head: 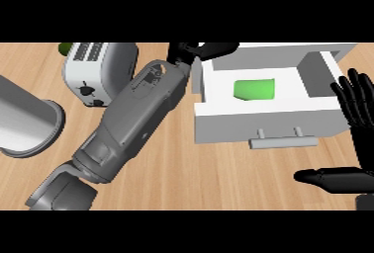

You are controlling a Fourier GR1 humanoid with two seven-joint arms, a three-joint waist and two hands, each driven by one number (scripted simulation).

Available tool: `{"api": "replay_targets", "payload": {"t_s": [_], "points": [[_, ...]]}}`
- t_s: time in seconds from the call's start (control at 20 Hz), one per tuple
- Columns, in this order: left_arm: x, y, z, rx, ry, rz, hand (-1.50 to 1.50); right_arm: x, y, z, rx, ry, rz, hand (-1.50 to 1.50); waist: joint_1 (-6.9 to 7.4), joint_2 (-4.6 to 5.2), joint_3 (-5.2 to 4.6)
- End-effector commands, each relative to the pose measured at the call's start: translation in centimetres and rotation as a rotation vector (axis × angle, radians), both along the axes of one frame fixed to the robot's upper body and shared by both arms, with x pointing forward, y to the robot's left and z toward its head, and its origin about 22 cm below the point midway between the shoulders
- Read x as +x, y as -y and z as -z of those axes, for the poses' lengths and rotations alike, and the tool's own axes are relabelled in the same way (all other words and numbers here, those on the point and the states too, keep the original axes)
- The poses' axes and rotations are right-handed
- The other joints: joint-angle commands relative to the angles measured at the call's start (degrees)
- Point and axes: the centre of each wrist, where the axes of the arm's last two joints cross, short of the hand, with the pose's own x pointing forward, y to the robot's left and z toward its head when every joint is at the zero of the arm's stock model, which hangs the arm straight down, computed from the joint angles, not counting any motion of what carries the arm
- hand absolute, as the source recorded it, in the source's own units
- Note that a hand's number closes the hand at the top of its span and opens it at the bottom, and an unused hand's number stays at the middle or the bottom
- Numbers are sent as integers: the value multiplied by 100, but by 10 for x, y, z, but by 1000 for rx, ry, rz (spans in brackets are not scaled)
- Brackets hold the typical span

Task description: Pick up the cup, place it into the drawer and close the drawer

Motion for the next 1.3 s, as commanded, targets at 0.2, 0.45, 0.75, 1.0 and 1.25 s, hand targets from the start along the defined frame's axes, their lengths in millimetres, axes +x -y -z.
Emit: {"api": "replay_targets", "payload": {"t_s": [0.2, 0.45, 0.75, 1.0, 1.25], "points": [[-1, 2, 28, 134, -40, -47, 150, 6, -6, 2, -7, 12, -16, -150, -136, 46, 3], [-4, 9, 32, 242, -70, -36, -150, 18, 1, -1, 3, 14, -26, -150, -164, 61, 5], [-13, 15, 47, 370, -92, -61, -150, 20, -8, -3, -6, 19, -40, -150, -213, 60, 6], [-18, 16, 53, 300, -68, -70, -150, 17, 0, -3, 2, 18, -22, -150, -205, 65, 2], [-24, 27, 40, 208, 17, -70, -150, 17, -2, -11, 119, 12, -202, -150, -212, 51, 2]]}}
